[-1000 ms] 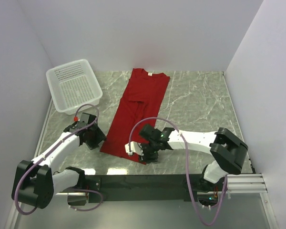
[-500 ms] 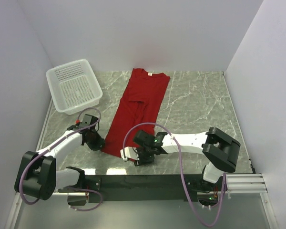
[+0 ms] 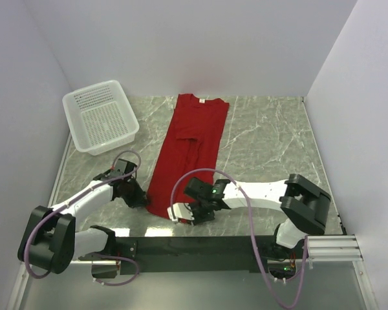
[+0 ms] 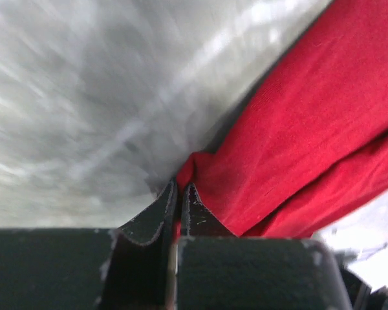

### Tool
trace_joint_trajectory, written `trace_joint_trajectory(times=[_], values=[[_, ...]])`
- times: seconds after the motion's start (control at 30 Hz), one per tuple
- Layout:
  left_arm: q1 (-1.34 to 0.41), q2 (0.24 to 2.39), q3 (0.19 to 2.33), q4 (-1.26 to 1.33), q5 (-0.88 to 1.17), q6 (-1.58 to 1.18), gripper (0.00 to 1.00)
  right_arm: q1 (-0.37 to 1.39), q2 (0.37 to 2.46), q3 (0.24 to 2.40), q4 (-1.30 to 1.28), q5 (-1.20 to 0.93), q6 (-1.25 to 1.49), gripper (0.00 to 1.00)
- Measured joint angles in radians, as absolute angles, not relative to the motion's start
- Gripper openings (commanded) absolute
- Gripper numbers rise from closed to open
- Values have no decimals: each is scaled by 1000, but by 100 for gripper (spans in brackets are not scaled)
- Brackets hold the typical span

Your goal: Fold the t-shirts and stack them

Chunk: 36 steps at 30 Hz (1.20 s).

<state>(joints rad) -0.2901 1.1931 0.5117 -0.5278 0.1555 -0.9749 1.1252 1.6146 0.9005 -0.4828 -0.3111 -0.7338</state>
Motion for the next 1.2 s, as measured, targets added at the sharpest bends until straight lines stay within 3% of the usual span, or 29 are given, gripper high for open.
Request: trace_joint_trajectory(times=[0.33,0.4,0.43,0.47,0.57,0.67,0.73,0.93,1.2], values=[[-510,1132,461,-537,268,-1069,4,1124,1406,812,-740,-358,-892,3],[-529,1120,452,-537,289,-1078,14,1113,1379,791,-779,-366,-916,33],[-535,1115,448,-537,299,-1081,26,1106,1368,781,-795,-371,-920,41],[-540,1110,447,-537,307,-1082,32,1096,1359,773,-816,-377,-925,50],[-543,1084,449,-548,315,-1083,48,1048,1334,770,-869,-394,-939,58],[-543,1029,482,-580,305,-1070,64,949,1277,791,-929,-421,-953,59],[-543,973,520,-594,291,-1058,70,846,1242,849,-973,-442,-964,59],[-543,858,620,-575,226,-999,72,516,1217,1034,-881,-505,-868,59],[-543,870,757,-498,201,-739,76,477,1250,1140,-749,-522,-667,60]])
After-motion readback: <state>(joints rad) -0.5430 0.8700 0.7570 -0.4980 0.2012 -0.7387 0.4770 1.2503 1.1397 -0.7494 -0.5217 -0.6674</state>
